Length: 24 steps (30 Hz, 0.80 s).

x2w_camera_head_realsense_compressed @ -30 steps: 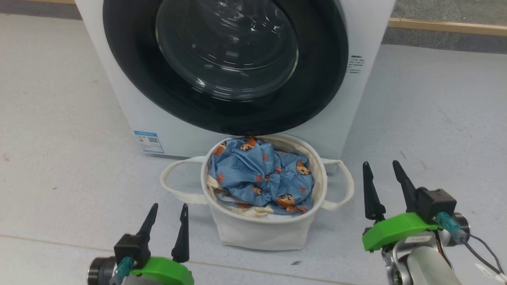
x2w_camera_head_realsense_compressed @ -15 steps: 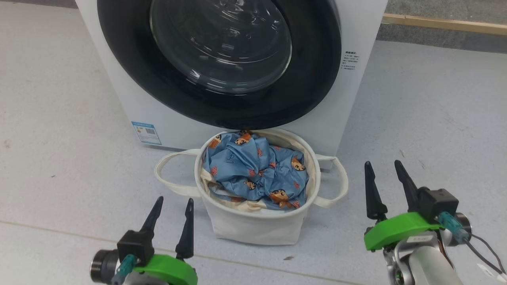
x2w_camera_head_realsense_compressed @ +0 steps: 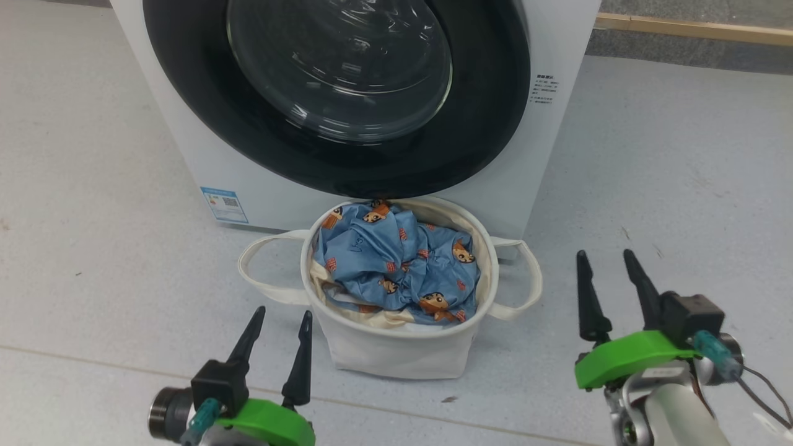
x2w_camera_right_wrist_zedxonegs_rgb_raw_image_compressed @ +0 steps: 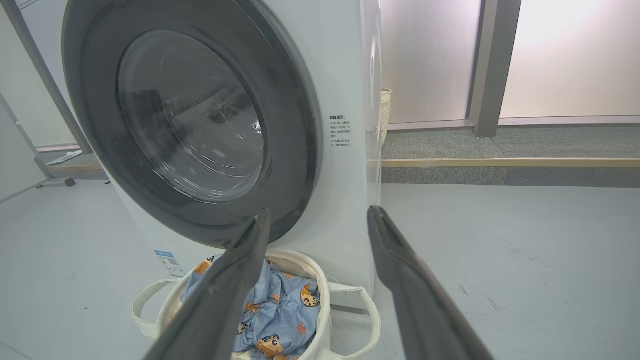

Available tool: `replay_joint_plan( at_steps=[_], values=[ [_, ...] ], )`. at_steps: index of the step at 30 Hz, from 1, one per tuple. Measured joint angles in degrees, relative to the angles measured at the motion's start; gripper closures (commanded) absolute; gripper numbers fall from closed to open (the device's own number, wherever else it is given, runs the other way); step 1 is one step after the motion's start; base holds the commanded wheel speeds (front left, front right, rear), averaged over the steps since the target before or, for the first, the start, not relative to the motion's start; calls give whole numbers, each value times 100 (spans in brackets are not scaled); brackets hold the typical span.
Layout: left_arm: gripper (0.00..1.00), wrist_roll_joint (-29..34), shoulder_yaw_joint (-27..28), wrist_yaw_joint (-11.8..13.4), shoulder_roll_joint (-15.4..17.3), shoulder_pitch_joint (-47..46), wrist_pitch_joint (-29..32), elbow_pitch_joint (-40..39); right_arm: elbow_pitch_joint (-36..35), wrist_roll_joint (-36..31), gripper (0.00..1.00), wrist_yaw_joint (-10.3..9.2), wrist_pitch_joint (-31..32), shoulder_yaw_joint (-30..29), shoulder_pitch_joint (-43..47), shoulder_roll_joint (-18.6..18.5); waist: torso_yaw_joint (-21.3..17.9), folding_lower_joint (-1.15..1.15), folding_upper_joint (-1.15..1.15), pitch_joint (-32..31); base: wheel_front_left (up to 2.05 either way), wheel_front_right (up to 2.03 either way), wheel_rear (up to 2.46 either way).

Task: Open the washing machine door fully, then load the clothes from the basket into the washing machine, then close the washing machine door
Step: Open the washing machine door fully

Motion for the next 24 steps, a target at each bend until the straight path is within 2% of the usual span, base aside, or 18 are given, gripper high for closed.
replay_joint_plan(
  at_steps=[6,7,8,13,16,17,18,22,24],
  values=[
    [0,0,-21,-41,0,-1,0,-1,209,278,0,0,-1,-261,-5,0,10,0,0,11,0,0,0],
    [0,0,-24,-40,0,-1,0,0,279,397,90,0,0,-267,-6,1,10,0,0,12,0,0,0],
    [0,0,-26,-40,0,-1,0,0,346,500,100,0,-1,-270,-12,1,11,0,0,14,0,0,0],
    [0,16,-33,-20,0,-7,0,0,406,769,100,0,0,-330,-72,2,13,0,0,102,0,0,0],
    [0,25,-37,11,0,-29,0,2,556,1689,100,0,-1,-455,-271,2,12,0,0,223,0,0,0],
    [0,25,-37,11,0,-29,0,2,556,1689,100,0,-1,-455,-271,2,12,0,0,223,0,0,0],
    [0,24,-42,11,1,-45,0,2,660,1998,100,0,-1,-500,-370,1,12,0,0,275,0,0,0],
    [0,25,-110,11,1,-236,0,-3,1032,3130,100,0,-1,-580,-918,1,22,0,0,550,0,0,0],
    [0,24,-121,12,0,-378,0,-16,1176,3454,100,0,-1,-610,-1303,-4,28,0,0,717,0,0,0]
  ],
)
